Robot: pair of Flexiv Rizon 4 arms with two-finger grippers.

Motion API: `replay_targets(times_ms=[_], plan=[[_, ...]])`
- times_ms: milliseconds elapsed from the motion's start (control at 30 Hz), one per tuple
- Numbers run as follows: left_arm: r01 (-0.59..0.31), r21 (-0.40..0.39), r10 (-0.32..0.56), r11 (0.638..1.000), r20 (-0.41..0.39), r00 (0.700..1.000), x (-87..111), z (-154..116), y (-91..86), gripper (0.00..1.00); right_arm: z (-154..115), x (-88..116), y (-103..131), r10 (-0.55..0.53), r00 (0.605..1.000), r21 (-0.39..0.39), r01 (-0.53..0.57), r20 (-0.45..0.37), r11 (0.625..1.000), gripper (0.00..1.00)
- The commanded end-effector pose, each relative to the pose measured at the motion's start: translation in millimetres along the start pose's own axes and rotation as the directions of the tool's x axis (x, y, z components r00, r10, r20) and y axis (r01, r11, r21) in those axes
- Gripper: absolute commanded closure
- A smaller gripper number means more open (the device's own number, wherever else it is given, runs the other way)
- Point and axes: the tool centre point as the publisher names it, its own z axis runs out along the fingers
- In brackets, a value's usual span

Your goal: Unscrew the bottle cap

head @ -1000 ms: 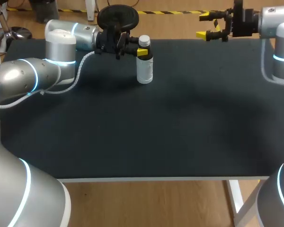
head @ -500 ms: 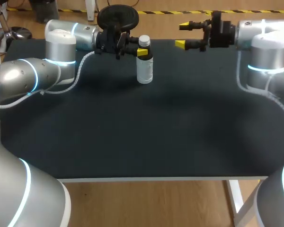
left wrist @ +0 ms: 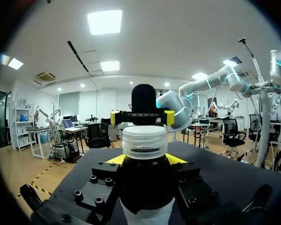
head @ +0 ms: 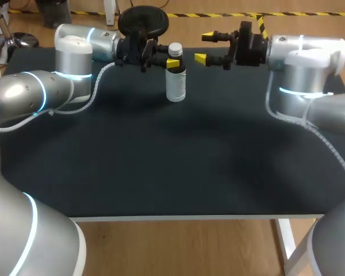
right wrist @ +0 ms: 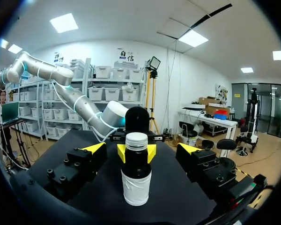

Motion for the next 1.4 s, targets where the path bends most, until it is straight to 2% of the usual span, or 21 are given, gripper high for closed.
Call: replay_targets(times_ms=[33,500,1400], plan=[[0.001,0.002,-0.001,1.0,-0.006,1.0,-3.0,-0.2,0.9,1.0,12.8,-3.2,-3.5,0.013,1.0,0.003,-0.013,-0.007,1.0,0.0],[0.001,0.002,-0.001,1.0,-0.006,1.0,-3.0,-0.2,0.9,1.0,35.3,4.0,7.8,0.036,0.999,-0.004,-0.036,-0.031,0.999,0.0],[0.001,0.002,-0.001,1.0,-0.006,1.0,-3.0,-0.2,0.9,1.0,61.4,7.5,1.9,0.069,0.996,-0.018,-0.07,-0.057,0.997,0.0]])
